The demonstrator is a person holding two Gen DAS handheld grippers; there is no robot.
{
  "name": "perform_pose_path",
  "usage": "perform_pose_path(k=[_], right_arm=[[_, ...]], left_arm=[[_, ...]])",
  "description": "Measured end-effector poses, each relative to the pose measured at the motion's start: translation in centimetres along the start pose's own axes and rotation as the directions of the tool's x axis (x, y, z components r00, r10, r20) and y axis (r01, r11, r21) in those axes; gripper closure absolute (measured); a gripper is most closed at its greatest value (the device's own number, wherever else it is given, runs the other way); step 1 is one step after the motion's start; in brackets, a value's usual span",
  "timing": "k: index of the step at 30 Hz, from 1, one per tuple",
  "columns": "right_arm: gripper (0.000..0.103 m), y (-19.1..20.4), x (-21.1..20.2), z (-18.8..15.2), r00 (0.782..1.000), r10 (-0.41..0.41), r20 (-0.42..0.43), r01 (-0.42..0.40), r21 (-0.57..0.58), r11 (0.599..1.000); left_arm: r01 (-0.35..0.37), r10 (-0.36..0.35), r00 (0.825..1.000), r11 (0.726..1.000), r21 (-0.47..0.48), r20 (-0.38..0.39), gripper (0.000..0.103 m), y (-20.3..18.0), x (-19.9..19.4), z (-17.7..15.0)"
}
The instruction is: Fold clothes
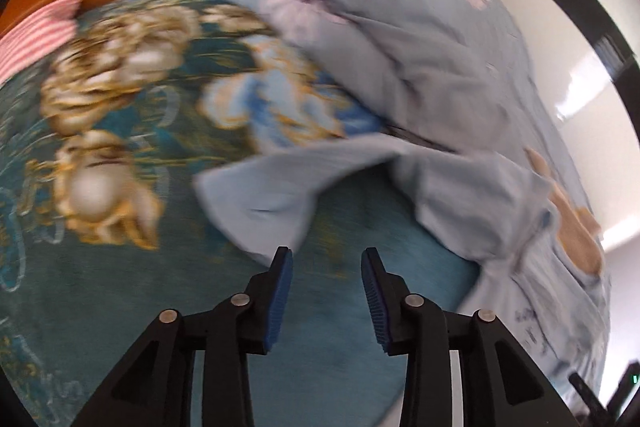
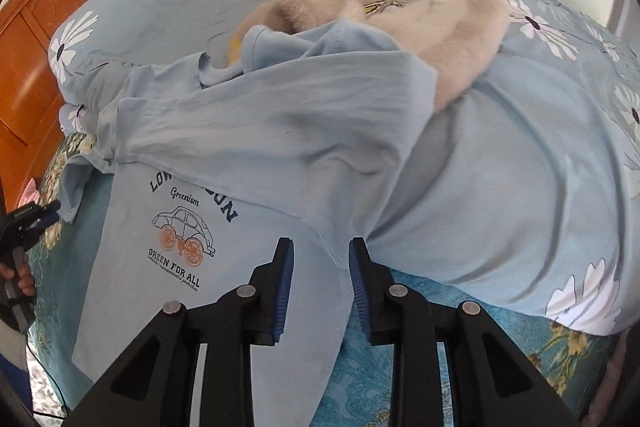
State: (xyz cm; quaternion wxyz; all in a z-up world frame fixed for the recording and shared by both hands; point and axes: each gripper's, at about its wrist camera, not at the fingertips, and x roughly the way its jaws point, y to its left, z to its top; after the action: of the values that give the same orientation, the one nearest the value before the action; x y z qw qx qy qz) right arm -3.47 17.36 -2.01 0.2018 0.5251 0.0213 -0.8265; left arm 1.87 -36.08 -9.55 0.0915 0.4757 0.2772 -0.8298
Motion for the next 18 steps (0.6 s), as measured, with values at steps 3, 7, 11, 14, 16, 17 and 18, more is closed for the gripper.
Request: perform_pose_path(k=[3, 7, 11, 14, 16, 17, 18], right_arm=[[0.074, -0.5, 0.2, -0.4, 1.000, -0.012, -0.006, 0.012, 0.036, 0.999], [0.074, 0.1, 0.3, -1.1, 1.000, -0.007, -0.019, 0.008, 0.050, 0.999], [0.074, 0.5, 0.3, -1.4, 1.000, 0.001, -0.028, 0.000, 0.032, 1.000], [0.074, 1.2, 0.7, -1.3, 0.999, 0.014, -0.035, -0.014, 0.023, 1.000], [0.074, 1.8, 1.0, -1.3, 0.999, 0.021, -0.042, -0.021, 0.014, 1.000], [0.074, 2.1, 1.1, -1.4, 0.999, 0.028, -0.047, -0.027, 0.007, 1.000], [0.074, 2.5, 1.2, -1.5, 0.998, 0.034, -0.052, -0.034, -0.001, 0.999]], left_arm=[[0.033, -0.036, 0.999, 0.992, -0.124, -0.027, 0.063, 3.3, 0.2, 0.4], [0.187, -0.209, 0.977, 0.920, -0.344, -0.028, 0.063, 6.6, 0.6, 1.0], [0.221, -0.245, 0.970, 0.860, -0.460, 0.010, 0.054, 7.0, 1.0, 3.2], [0.187, -0.202, 0.979, 0.833, -0.520, 0.030, 0.043, 6.6, 1.4, 4.8], [0.118, -0.142, 0.990, 0.825, -0.553, -0.001, 0.043, 6.2, 1.9, 5.4], [0.081, -0.118, 0.992, 0.821, -0.566, -0.030, 0.043, 6.1, 2.3, 5.6], [0.058, -0.110, 0.992, 0.812, -0.580, -0.054, 0.043, 6.0, 2.8, 5.7]])
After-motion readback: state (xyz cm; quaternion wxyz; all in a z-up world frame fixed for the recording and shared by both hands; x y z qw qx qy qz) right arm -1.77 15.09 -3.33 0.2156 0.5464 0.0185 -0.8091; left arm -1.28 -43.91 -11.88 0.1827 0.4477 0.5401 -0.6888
